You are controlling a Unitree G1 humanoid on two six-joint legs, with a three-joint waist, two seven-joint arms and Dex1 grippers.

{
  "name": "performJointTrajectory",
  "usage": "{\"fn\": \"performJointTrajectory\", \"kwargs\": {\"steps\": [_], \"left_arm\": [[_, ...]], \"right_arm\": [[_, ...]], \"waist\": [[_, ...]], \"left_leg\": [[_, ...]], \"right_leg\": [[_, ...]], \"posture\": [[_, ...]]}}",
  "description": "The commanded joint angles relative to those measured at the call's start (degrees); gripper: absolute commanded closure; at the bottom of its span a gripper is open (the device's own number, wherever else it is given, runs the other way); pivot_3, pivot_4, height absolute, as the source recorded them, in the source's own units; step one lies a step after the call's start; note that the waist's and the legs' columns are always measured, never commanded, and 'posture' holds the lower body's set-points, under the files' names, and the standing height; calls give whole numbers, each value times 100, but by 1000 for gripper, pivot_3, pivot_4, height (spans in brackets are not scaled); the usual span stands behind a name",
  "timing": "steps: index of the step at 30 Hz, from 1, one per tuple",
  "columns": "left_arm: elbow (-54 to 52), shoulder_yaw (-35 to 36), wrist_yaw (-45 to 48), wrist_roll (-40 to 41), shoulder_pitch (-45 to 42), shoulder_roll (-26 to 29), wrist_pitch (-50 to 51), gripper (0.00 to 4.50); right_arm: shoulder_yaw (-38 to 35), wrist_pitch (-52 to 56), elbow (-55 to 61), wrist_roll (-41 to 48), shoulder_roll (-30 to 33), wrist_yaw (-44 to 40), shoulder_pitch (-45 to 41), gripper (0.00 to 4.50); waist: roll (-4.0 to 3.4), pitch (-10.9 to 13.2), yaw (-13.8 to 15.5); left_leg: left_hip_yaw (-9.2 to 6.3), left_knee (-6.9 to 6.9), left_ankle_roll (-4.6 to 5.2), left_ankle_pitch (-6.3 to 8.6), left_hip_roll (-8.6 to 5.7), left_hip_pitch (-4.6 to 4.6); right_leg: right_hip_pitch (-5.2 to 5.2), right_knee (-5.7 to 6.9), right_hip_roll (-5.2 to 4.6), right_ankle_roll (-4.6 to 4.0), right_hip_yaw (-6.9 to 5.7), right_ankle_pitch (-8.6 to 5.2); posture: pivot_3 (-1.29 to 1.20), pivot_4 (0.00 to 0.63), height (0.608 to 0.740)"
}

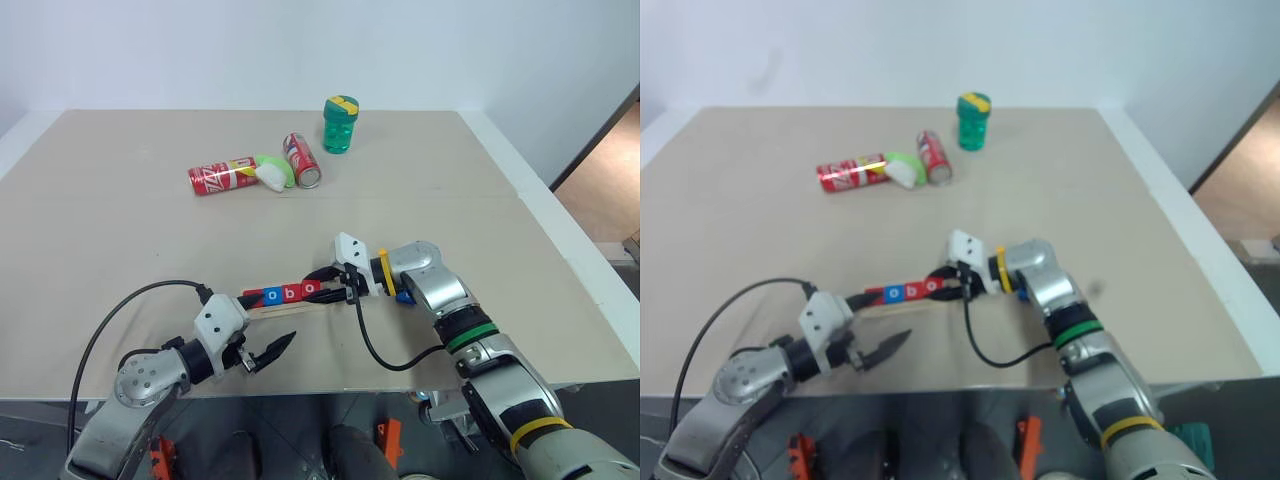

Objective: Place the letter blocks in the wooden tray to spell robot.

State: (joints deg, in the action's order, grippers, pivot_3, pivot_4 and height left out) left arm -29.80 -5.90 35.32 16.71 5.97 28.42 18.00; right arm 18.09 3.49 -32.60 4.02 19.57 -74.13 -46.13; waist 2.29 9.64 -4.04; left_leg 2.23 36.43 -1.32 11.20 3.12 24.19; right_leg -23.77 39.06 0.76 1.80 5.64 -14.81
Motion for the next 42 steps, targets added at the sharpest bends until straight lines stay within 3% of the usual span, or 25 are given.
{"fn": "performJointTrajectory", "kwargs": {"steps": [1, 8, 10, 17, 28, 31, 33, 34, 35, 42], "left_arm": [[-199, 20, -17, -1, -42, 9, 1, 0], [-161, -15, -32, -19, -107, -2, 43, 0], [-149, -23, -39, -27, -124, -11, 66, 0], [-158, -22, -50, -57, -114, -27, 83, 0], [-96, -20, 109, -119, -108, 86, -77, 0], [-56, 92, 126, -20, -146, 56, -45, 0], [-21, 169, 135, 84, -179, 20, 19, 0], [-16, 182, 167, 145, -197, 20, 59, 0], [-15, 186, 192, 182, -207, 24, 83, 0], [-76, 88, 366, 282, -251, 95, 175, 0]], "right_arm": [[10, 1, 29, -22, 12, -127, -129, 3245], [14, 133, 98, 28, -12, -249, -114, 3245], [-10, 83, 67, 27, -55, -212, -145, 2239], [-105, 84, -14, 41, -152, -116, -254, 35], [-568, 642, 904, 492, -54, 190, -60, 35], [-799, 908, 1228, 650, 167, 321, 99, 433], [-849, 1113, 1418, 688, 313, 393, 254, 1151], [-850, 1148, 1505, 673, 400, 417, 373, 1257], [-845, 1176, 1572, 664, 457, 432, 454, 1760], [-660, 1576, 2085, 630, 558, 687, 868, 4192]], "waist": [[0, 0, 0], [0, 0, 0], [0, 0, 0], [0, 0, -1], [0, 0, 0], [0, 0, 0], [0, 0, 1], [0, 0, 1], [1, 0, 2], [0, 0, -23]], "left_leg": [[0, 0, 0, 0, 0, 0], [-1, 0, 0, 0, 0, 0], [-1, 0, 0, 0, 0, 0], [0, 0, 0, 0, 0, -1], [-3, 0, 0, 0, 0, 1], [-2, 0, 0, 0, -2, 1], [-2, 0, 0, 0, -5, 2], [-1, 0, 0, 0, -5, 2], [-1, 0, 0, 0, -6, 2], [1, -2, 0, 0, -3, 2]], "right_leg": [[0, 0, 0, 0, 0, 0], [1, 0, 0, 0, 0, 0], [1, 0, 0, 0, -1, 0], [0, 1, 1, -2, -1, 2], [-1, 1, 0, -1, -3, 0], [0, 1, -2, 1, -3, -1], [0, 0, -5, 3, -1, -2], [0, 0, -5, 3, -1, -2], [0, 0, -5, 3, 0, -2], [-5, 1, 0, 7, 2, -4]], "posture": [[0, 150, 740], [0, 150, 740], [0, 150, 740], [0, 150, 740], [0, 150, 740], [0, 150, 740], [0, 150, 740], [0, 150, 740], [0, 150, 740], [0, 150, 740]]}}
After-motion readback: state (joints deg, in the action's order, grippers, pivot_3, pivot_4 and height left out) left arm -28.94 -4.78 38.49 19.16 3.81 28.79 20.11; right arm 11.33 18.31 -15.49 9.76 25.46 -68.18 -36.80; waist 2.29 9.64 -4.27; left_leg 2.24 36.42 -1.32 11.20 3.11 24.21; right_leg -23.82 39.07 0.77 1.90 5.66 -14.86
